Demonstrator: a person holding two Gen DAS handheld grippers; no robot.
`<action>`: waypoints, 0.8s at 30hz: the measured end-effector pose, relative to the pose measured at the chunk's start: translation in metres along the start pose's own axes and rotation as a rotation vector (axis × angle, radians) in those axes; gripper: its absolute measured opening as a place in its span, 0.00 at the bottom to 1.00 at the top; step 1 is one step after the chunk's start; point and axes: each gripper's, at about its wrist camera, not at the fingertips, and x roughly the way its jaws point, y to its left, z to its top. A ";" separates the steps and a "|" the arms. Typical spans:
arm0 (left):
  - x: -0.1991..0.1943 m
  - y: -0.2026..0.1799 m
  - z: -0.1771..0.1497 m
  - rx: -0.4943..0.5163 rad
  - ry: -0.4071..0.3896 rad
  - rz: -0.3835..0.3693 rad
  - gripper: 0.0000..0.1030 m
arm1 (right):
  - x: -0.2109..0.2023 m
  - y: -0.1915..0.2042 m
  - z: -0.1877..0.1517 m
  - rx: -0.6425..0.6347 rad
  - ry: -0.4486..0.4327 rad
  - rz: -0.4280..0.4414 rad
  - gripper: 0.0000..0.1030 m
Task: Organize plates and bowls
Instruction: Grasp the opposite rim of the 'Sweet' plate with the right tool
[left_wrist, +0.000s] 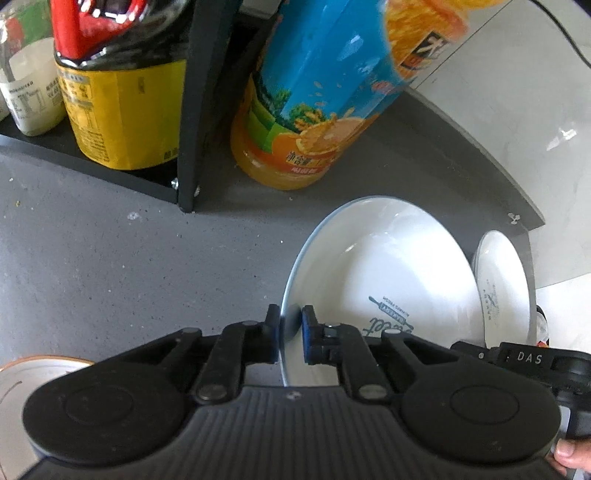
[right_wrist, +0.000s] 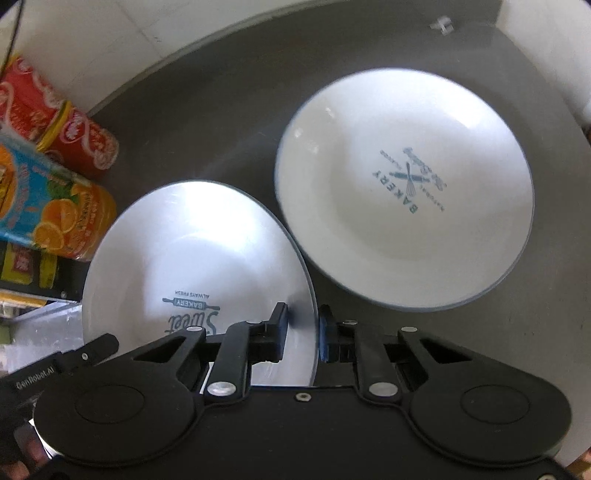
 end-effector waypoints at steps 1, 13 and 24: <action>-0.002 0.001 0.000 0.000 -0.005 -0.002 0.09 | -0.002 -0.001 0.000 -0.002 -0.005 0.009 0.15; -0.030 0.009 0.002 -0.034 -0.029 -0.005 0.07 | -0.031 -0.001 -0.010 -0.048 -0.116 0.120 0.07; -0.066 0.021 0.000 -0.055 -0.065 -0.031 0.07 | -0.067 0.012 -0.033 -0.103 -0.184 0.197 0.07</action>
